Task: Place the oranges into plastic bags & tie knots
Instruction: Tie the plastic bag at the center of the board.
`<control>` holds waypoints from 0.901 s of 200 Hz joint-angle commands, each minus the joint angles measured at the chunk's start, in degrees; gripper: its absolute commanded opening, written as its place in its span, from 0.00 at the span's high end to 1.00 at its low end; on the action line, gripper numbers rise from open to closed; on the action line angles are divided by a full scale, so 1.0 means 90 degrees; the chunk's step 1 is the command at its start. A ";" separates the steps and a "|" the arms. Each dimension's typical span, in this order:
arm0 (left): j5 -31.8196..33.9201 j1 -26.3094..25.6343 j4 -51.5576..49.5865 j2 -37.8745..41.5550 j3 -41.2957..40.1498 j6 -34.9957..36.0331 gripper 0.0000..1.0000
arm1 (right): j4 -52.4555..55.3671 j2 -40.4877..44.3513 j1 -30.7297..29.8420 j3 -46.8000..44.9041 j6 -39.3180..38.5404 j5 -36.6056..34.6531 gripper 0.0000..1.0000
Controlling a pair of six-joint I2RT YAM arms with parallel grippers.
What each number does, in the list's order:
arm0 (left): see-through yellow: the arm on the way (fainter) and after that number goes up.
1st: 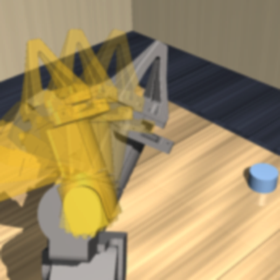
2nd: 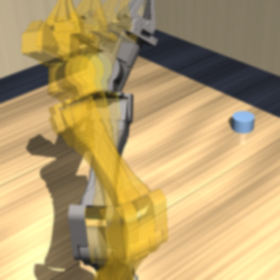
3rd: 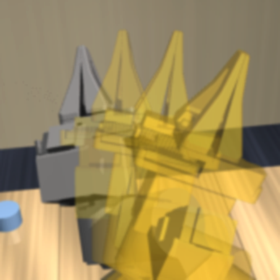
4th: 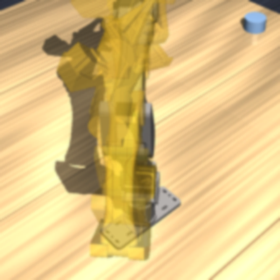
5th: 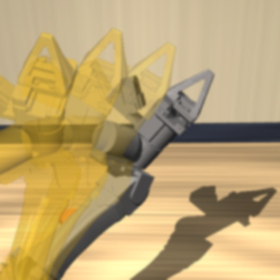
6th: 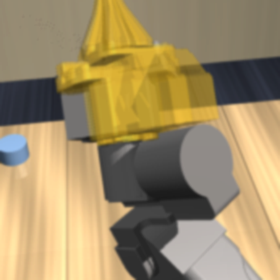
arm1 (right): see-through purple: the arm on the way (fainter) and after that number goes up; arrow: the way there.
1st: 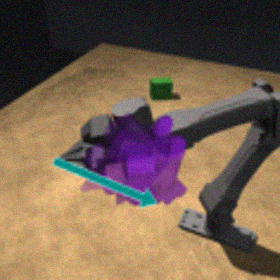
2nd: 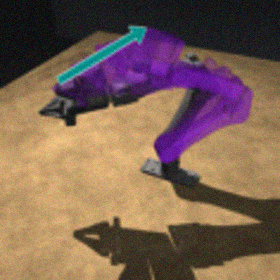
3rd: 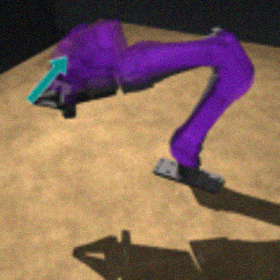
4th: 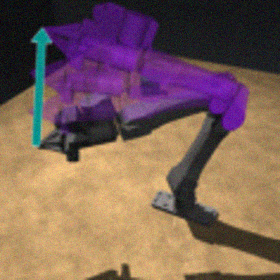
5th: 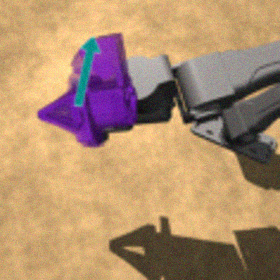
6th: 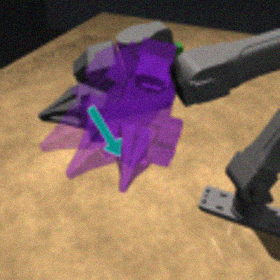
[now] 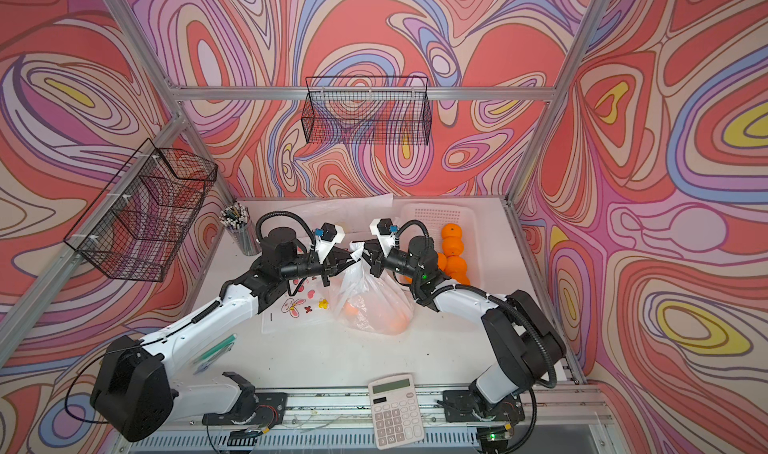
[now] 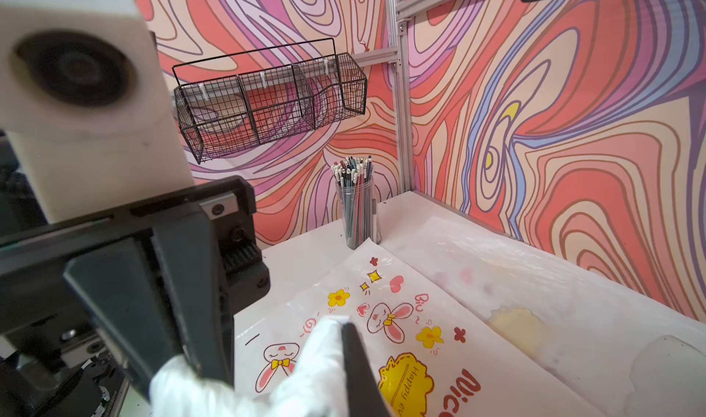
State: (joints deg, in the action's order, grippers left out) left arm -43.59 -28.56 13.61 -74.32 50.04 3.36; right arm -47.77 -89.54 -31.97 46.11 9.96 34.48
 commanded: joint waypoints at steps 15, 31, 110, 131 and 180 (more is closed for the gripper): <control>0.0285 -0.0050 -0.0160 0.0478 -0.0322 -0.0188 0.76 | -0.0299 0.0132 -0.0037 -0.0248 0.0015 -0.0185 1.00; 0.0532 -0.0045 -0.0363 0.0897 -0.0534 -0.0239 0.67 | -0.0212 0.0171 -0.0033 -0.0317 -0.0073 -0.0242 1.00; 0.0637 0.1467 0.0122 0.2430 -0.1500 -0.3121 0.39 | -0.0107 0.0266 -0.0038 -0.0254 -0.0198 -0.0050 1.00; 0.0368 0.1472 0.0392 0.1872 -0.1282 -0.3030 0.46 | -0.0112 0.0223 -0.0032 -0.0187 -0.0125 0.0109 1.00; 0.0545 0.1170 0.0872 0.0584 -0.0887 -0.1074 0.49 | 0.0077 0.0288 -0.0033 -0.0124 -0.0071 0.0324 1.00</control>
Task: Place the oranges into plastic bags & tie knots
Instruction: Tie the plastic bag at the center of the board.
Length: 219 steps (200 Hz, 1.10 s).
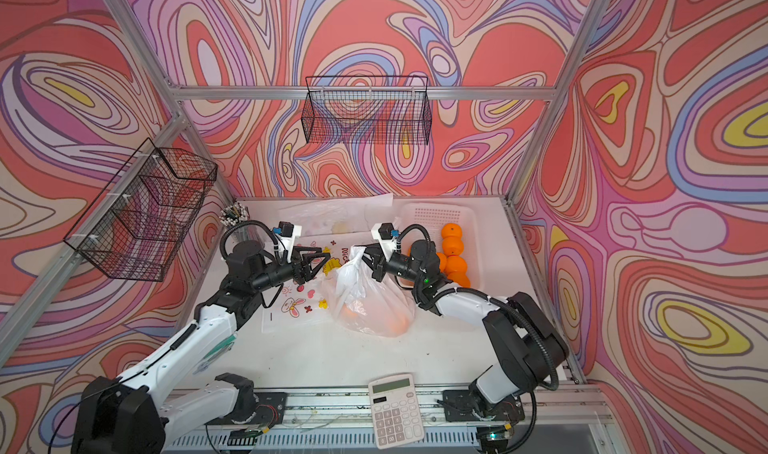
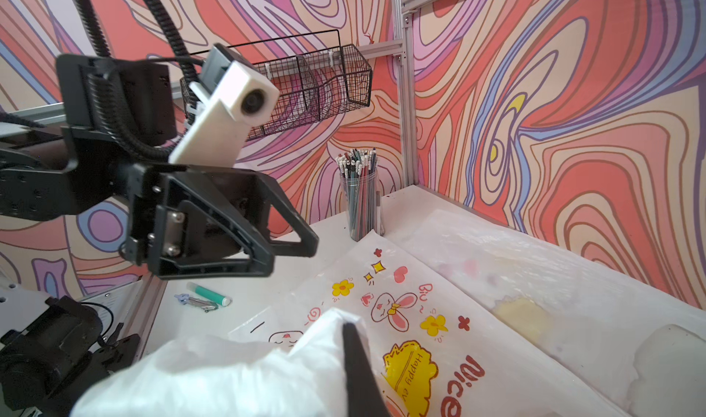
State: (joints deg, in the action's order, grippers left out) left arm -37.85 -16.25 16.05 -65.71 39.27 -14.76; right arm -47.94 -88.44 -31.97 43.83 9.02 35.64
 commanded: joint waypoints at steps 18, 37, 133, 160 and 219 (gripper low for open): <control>-0.0234 -0.0466 0.1046 -0.0699 0.0334 0.1252 0.48 | 0.0130 0.0195 -0.0042 0.0130 0.0053 0.0300 1.00; -0.0400 -0.0766 0.1433 -0.0988 0.0355 0.1318 0.48 | 0.0046 0.0213 -0.0032 0.0102 0.0118 0.0396 1.00; 0.0537 -0.1447 0.1341 -0.0656 -0.0097 0.1199 0.49 | -0.0450 0.0160 -0.0032 -0.0075 0.0243 0.0499 1.00; 0.0368 -0.1201 0.1206 -0.0142 -0.0316 0.0829 0.47 | -0.0460 0.0184 -0.0032 -0.0087 0.0196 0.0454 1.00; -0.0215 -0.0344 0.1590 0.0526 -0.0538 -0.1411 0.44 | -0.0487 0.0164 -0.0034 -0.0073 0.0171 0.0532 1.00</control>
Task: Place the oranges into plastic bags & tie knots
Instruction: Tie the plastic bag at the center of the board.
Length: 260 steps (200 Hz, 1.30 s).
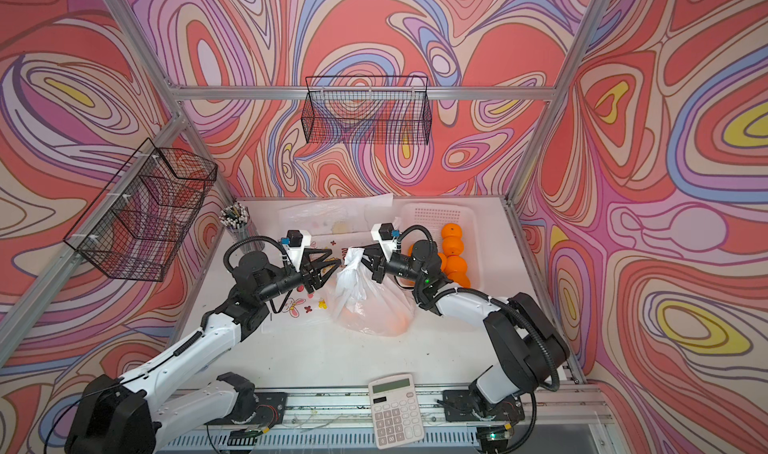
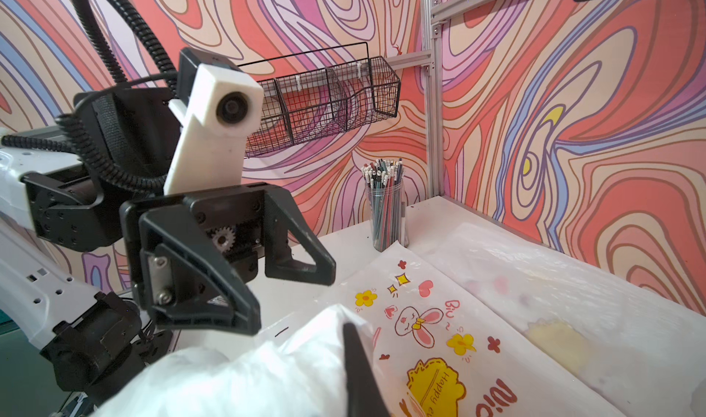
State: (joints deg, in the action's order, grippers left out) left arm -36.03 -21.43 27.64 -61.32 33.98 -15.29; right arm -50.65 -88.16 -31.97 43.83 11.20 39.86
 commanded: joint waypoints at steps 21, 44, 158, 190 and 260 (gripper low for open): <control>-0.0815 0.0271 0.0947 -0.0343 0.0304 -0.2714 0.44 | -0.0196 0.0134 -0.0032 -0.0055 -0.0064 0.0086 1.00; -0.1517 0.0262 0.1858 -0.1072 0.0619 -0.4444 0.46 | -0.0220 0.0144 -0.0035 -0.0052 -0.0053 0.0081 1.00; -0.1780 -0.0081 0.4175 -0.2426 0.0475 -0.6425 0.56 | 0.0086 0.0229 -0.0033 -0.0025 -0.0242 -0.0037 1.00; -0.1652 -0.0056 0.2788 -0.1740 0.0444 -0.5734 0.54 | 0.0040 0.0305 -0.0036 -0.0095 -0.0288 -0.0161 1.00; -0.1694 -0.0101 0.2165 -0.1585 0.0385 -0.5605 0.52 | -0.0259 0.0303 -0.0032 -0.0125 -0.0069 -0.0045 1.00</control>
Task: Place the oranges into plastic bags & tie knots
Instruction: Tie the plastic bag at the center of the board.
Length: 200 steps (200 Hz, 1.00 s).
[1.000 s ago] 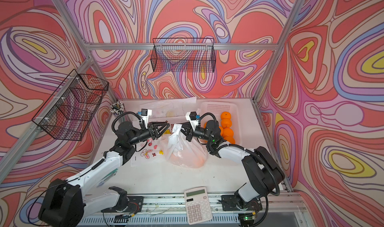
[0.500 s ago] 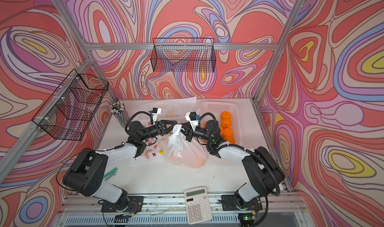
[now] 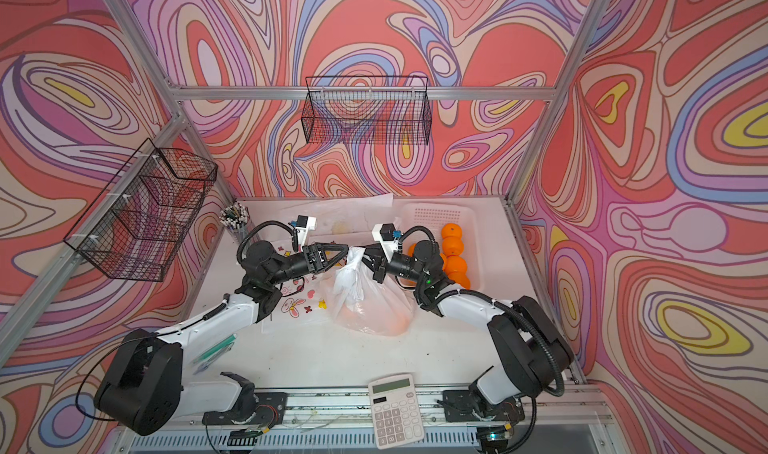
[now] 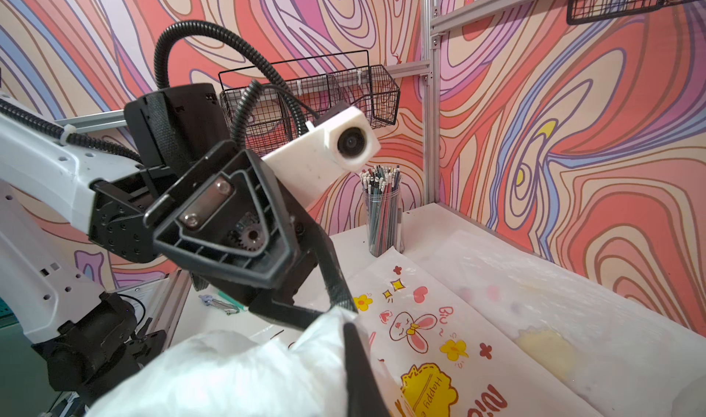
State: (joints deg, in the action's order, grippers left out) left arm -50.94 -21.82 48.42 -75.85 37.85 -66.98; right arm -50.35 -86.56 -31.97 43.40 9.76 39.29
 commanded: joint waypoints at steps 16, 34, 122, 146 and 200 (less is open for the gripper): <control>-0.0043 -0.0071 -0.0163 0.0020 -0.0042 0.0157 0.50 | -0.0372 0.0119 -0.0033 -0.0082 0.0133 0.0039 1.00; -0.0084 -0.0097 -0.0107 0.0005 -0.0042 0.0151 0.51 | -0.0413 0.0117 -0.0032 -0.0098 0.0163 0.0039 1.00; -0.0040 -0.0178 0.0179 -0.0076 0.0033 0.0053 0.74 | -0.0250 0.0101 -0.0033 -0.0044 0.0122 0.0107 1.00; -0.0035 -0.0175 0.0235 -0.0121 0.0060 0.0030 0.82 | -0.0177 0.0082 -0.0037 -0.0017 0.0105 0.0146 1.00; 0.0111 -0.0179 0.0226 -0.0064 -0.0007 0.0102 1.00 | 0.0222 0.0244 -0.0037 -0.0016 -0.0126 -0.0133 1.00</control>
State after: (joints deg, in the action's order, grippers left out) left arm -50.72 -23.20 47.48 -76.79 37.76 -66.22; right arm -51.37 -86.39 -31.86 43.11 10.55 39.13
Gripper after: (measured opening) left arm 0.050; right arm 0.047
